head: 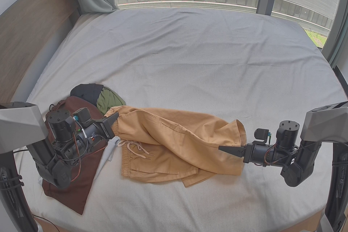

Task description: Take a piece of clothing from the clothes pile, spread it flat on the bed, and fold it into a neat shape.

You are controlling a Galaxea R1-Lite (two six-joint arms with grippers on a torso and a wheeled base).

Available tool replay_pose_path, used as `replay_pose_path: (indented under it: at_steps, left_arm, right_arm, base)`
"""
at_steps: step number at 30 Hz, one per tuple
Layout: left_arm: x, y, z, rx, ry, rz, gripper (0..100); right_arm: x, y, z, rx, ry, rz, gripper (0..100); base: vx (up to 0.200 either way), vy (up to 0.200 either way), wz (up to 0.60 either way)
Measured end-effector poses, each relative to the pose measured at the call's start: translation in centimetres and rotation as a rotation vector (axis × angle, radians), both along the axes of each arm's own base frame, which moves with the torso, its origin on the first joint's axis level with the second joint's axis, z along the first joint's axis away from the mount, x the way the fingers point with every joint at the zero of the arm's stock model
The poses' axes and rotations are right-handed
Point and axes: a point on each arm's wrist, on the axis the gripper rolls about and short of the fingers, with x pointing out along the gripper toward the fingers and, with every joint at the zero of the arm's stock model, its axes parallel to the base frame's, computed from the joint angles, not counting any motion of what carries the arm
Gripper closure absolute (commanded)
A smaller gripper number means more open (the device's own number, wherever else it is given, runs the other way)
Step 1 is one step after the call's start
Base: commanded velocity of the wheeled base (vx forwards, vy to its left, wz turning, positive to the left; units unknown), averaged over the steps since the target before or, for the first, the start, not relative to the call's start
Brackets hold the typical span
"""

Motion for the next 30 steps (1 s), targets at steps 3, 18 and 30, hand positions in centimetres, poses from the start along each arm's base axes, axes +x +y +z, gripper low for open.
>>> replay_pose_path:
  at_steps: [3, 18, 30]
  left_arm:
    - [0.0, 0.0, 0.0, 0.0, 0.0, 0.0, 100]
    - [-0.2, 0.0, 1.4, -0.015, -0.043, -0.009, 100]
    - [-1.1, -0.5, 3.8, -0.033, -0.112, -0.068, 100]
  right_arm:
    - [0.0, 0.0, 0.0, -0.006, -0.008, 0.001, 100]
    - [-0.3, -0.6, 1.7, 0.001, -0.054, -0.015, 100]
    - [-1.5, -0.7, 4.8, 0.023, -0.131, -0.009, 100]
  base:
    - [0.0, 0.0, 0.0]
    - [0.0, 0.0, 0.0]
    - [0.0, 0.0, 0.0]
